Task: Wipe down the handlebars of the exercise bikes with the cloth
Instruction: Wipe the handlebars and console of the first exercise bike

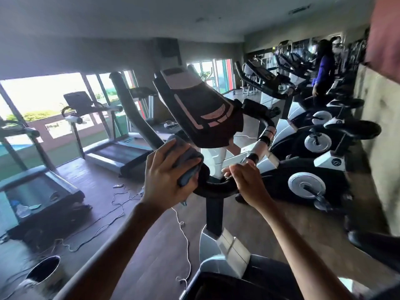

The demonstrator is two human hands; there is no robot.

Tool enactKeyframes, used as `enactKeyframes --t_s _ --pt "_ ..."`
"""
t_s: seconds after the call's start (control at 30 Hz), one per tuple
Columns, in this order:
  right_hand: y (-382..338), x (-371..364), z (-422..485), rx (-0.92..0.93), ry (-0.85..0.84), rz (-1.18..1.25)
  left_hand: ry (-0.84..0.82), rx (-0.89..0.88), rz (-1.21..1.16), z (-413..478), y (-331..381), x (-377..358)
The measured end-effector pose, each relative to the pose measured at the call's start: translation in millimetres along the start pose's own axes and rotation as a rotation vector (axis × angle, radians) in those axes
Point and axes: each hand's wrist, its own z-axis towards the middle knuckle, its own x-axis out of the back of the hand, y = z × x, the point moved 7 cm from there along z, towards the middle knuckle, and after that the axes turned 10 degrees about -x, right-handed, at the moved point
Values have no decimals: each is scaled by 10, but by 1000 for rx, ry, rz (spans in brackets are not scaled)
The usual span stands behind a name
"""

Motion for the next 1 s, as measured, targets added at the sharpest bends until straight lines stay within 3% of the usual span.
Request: enactKeyframes --t_s 0.17,0.37,0.47,0.6,0.83,1.0 --pt "58 -30 -36 65 40 -5 -130 123 -34 169 -348 28" --pt "105 -79 -61 59 74 -2 -68 -62 23 -3 265 -81" --pt "48 -49 -59 67 77 -16 -93 -139 46 36 218 -72" --pt "32 -34 -76 66 73 22 -97 1 -30 128 -222 -8" --pt "40 -72 -44 -17 18 -21 -12 -117 -2 41 139 -8" --pt "21 -92 -41 -16 -2 -19 18 -105 9 21 99 -46"
